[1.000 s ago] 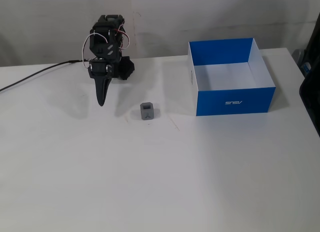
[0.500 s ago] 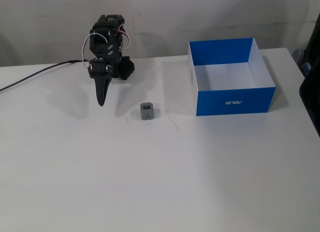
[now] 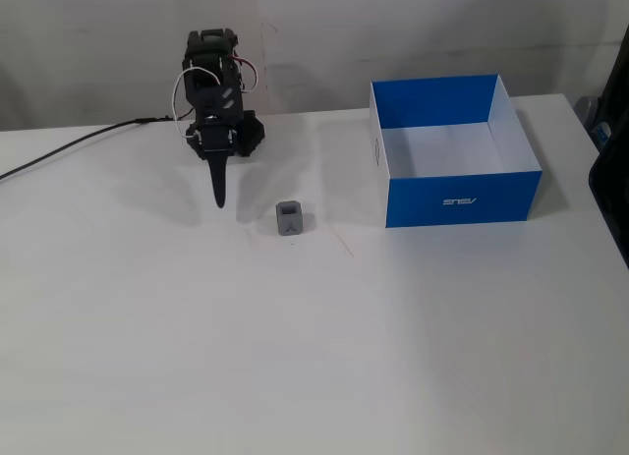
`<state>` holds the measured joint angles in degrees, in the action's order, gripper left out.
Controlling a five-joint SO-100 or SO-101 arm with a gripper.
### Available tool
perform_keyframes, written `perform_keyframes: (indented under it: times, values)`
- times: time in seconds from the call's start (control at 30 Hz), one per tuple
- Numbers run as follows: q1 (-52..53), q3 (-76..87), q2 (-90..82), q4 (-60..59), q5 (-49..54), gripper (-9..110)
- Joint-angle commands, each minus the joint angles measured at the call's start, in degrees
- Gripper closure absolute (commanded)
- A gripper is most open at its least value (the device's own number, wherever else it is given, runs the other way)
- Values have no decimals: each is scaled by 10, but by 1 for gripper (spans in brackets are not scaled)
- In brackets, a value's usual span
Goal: Grasp the gray block and put it in the box.
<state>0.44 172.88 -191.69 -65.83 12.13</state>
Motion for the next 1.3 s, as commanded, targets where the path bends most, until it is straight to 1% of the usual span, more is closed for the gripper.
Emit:
perform_keyframes:
  times: [0.0, 0.2, 0.4, 0.6, 0.83, 1.1, 1.27]
  values:
    - [34, -79, 113, 6, 18, 101]
    - [56, -299, 443, 12, 132, 101]
    - [58, -483, 651, -70, 261, 101]
    - [76, -637, 766, -163, 326, 101]
    - [129, -773, 887, -250, 348, 101]
    - [177, -825, 970, -305, 381, 101]
    - [186, -867, 1023, -325, 386, 101]
